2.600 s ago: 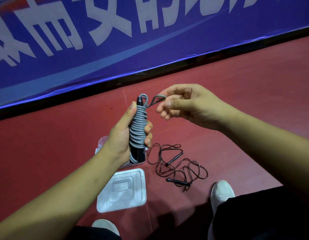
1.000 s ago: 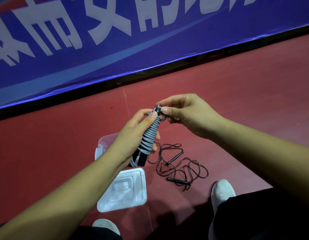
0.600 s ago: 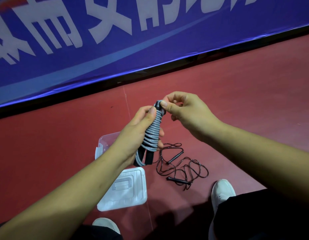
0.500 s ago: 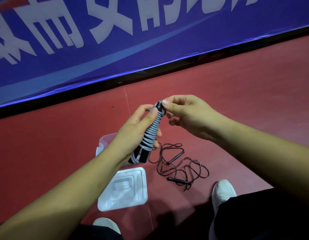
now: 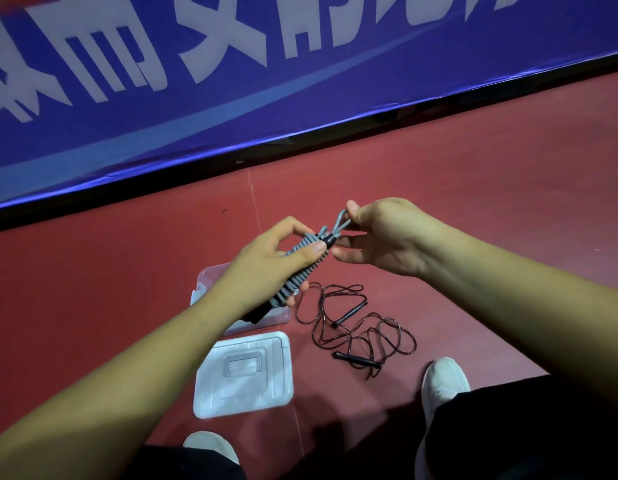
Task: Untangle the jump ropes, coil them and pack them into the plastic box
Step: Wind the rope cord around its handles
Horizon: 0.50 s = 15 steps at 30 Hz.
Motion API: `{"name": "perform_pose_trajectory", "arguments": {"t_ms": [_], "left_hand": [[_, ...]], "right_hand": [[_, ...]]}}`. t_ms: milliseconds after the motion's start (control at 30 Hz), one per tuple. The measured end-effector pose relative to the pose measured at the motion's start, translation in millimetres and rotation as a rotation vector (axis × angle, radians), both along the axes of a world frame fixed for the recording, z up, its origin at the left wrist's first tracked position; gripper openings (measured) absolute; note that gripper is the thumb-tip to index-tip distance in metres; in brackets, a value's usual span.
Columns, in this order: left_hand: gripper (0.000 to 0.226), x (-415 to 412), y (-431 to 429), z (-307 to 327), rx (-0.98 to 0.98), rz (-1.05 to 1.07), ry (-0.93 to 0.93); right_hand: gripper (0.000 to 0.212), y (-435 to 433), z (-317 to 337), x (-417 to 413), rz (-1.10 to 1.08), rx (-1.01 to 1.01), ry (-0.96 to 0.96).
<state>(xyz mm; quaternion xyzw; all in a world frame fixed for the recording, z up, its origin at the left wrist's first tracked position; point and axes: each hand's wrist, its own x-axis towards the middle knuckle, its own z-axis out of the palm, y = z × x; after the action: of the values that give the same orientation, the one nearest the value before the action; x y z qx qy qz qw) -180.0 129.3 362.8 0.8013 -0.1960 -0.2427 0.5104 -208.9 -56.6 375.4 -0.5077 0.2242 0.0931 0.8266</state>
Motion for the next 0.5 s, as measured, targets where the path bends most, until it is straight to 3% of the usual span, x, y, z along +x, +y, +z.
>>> {"name": "perform_pose_trajectory", "arguments": {"t_ms": [67, 167, 233, 367, 500], "left_hand": [[0.025, 5, 3, 0, -0.003, -0.058, 0.018], [0.063, 14, 15, -4, 0.008, -0.187, 0.082], [0.074, 22, 25, -3, 0.072, -0.197, 0.088], [0.040, 42, 38, -7, 0.026, -0.054, 0.140], [0.038, 57, 50, -24, -0.046, 0.106, 0.162]], "right_hand": [[0.023, -1, 0, 3, 0.015, -0.006, -0.011], [0.023, -8, -2, 10, -0.008, -0.038, 0.008], [0.018, -15, -5, 13, -0.077, -0.047, 0.048], [0.013, -15, -17, 14, -0.057, -0.092, 0.067], [0.017, -9, -40, 20, 0.123, -0.223, -0.078]]}}
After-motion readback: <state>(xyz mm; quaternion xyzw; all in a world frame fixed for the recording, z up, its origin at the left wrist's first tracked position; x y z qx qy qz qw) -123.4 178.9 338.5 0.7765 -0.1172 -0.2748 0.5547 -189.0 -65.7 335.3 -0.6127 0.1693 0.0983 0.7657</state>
